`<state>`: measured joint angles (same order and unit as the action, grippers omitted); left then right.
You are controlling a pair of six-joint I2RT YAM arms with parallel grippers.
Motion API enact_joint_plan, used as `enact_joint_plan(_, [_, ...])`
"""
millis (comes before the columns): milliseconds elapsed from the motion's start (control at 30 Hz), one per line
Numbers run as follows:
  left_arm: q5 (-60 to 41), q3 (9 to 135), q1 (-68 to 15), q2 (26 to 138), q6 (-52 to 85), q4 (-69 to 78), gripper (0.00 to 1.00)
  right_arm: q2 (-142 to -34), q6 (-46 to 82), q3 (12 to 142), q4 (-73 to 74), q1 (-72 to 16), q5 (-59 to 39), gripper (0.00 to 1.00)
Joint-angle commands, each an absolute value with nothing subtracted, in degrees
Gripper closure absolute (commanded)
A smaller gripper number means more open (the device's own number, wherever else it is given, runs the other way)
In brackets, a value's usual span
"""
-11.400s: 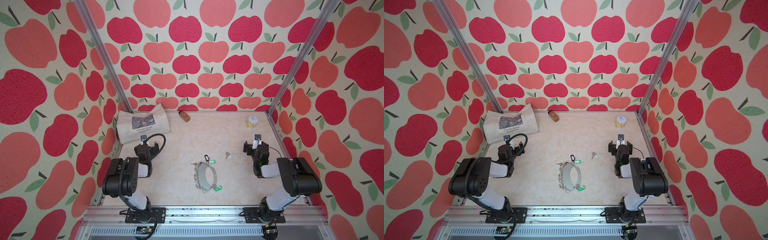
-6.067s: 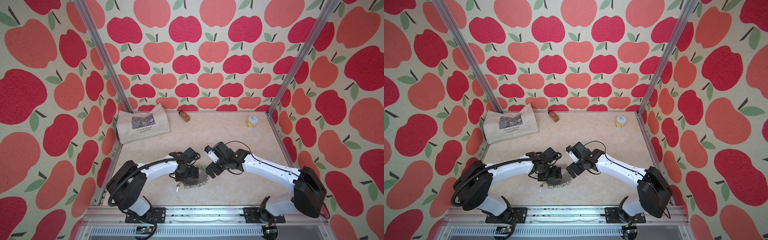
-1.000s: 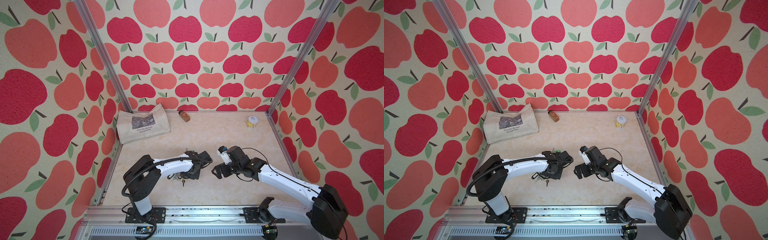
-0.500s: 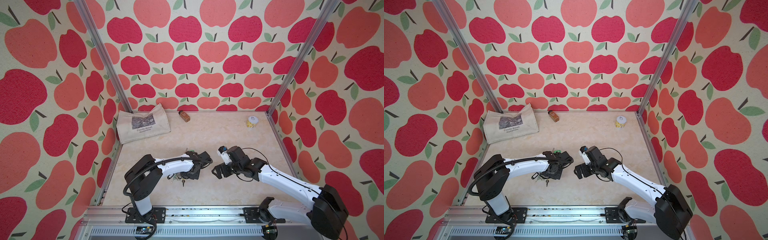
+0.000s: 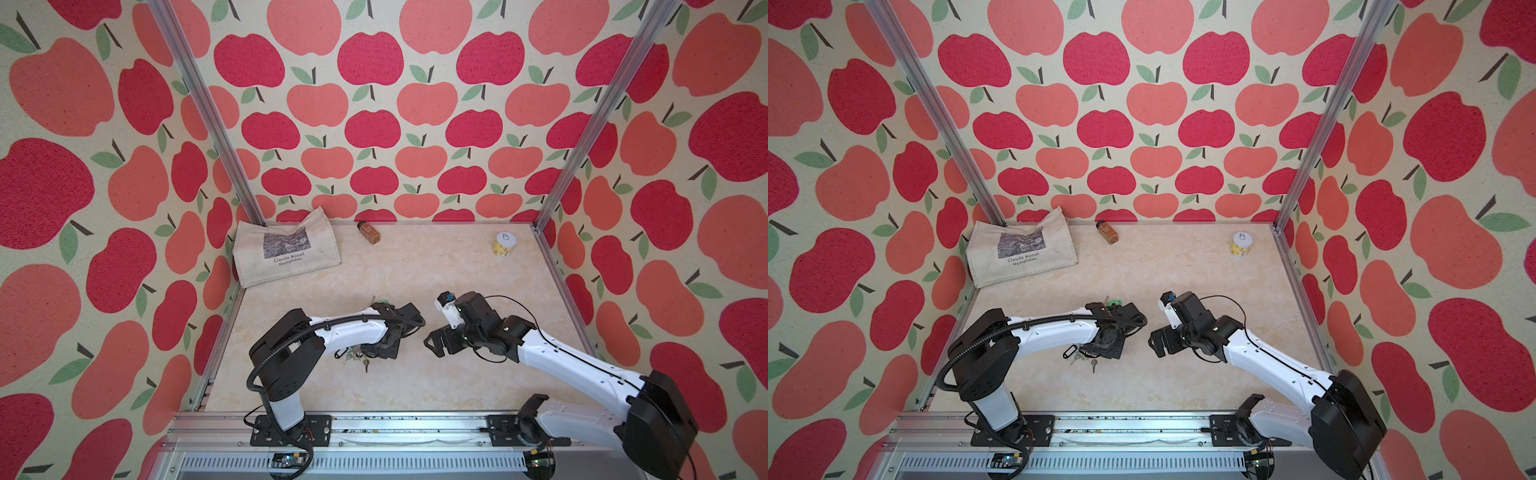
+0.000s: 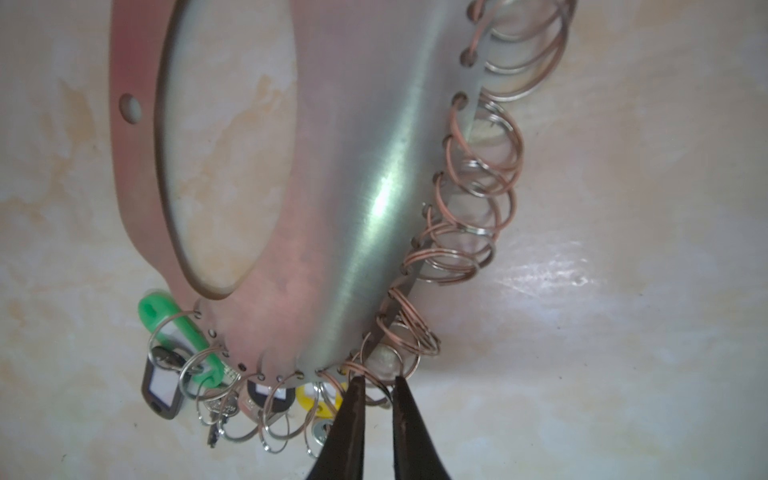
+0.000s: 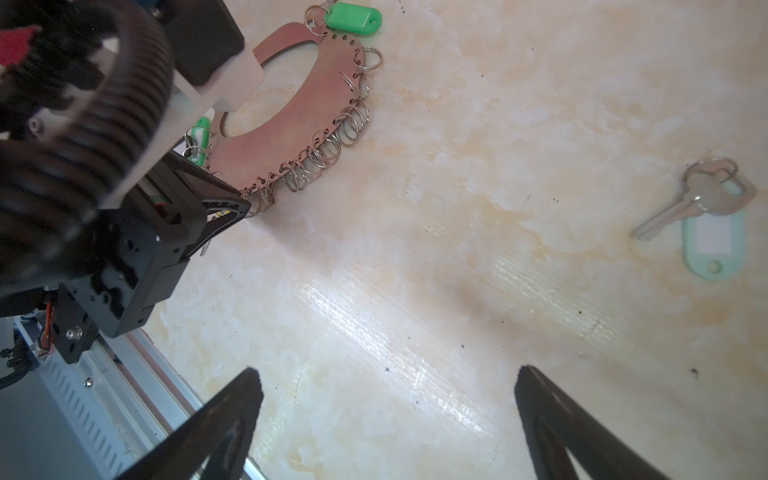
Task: Put the keys on the keyring
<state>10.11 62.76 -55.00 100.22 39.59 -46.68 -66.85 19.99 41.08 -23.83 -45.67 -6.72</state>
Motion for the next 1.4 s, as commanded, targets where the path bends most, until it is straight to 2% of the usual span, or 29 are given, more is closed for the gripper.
enact_joint_plan(0, [11.3, 63.5, -55.3, 101.7, 40.6, -49.1, 0.78, -65.6, 19.5, 40.0, -24.2, -45.4, -6.2, 0.01])
enact_joint_plan(333, [11.3, 63.4, -55.4, 102.3, 41.0, -48.9, 0.77, -64.1, 20.0, 38.9, -24.0, -45.4, -5.6, 0.01])
enact_joint_plan(967, [12.8, 65.8, -55.4, 97.4, 41.1, -51.8, 1.00, -63.3, 20.4, 38.0, -22.3, -45.4, -5.3, 0.01])
enact_joint_plan(1367, [10.5, 69.8, -53.2, 90.8, 40.9, -52.2, 1.00, -62.9, 20.2, 38.3, -20.9, -45.4, -5.2, 0.01])
